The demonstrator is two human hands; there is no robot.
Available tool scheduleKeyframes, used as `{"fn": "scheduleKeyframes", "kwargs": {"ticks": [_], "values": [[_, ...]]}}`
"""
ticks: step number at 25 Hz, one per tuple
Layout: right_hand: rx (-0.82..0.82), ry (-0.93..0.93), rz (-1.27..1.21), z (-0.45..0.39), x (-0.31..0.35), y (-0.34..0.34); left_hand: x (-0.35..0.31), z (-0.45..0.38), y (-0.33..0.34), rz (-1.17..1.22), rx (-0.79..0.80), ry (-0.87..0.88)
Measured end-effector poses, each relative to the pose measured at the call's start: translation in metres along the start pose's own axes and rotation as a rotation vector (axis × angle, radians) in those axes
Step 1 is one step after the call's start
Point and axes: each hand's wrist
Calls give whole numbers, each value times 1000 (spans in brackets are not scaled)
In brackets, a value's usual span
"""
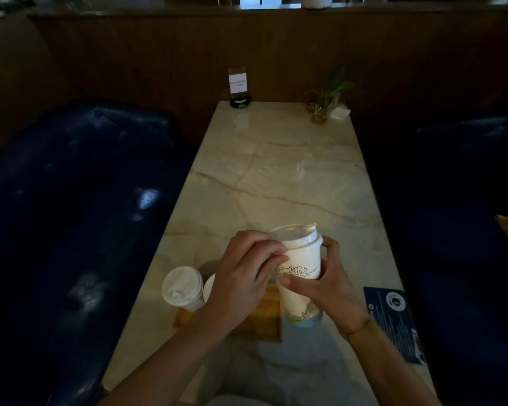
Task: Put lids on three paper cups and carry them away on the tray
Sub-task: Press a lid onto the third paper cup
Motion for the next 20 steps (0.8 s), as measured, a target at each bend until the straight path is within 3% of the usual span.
{"fn": "scheduleKeyframes", "kwargs": {"ticks": [6,10,20], "values": [[-225,-61,141,0,3,18,-17,-6,13,-182,2,54],[-319,-87,145,6,7,15,-21,-8,14,-144,-23,57],[-8,-18,-91,19,22,-8,-21,-5,-2,94,-24,27]]}}
Point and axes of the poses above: each hand's wrist, its own z-axis away from the middle knuckle, its own y-axis out of the palm, x = y × z, and after that the axes turned 5 degrees about z, right-handed
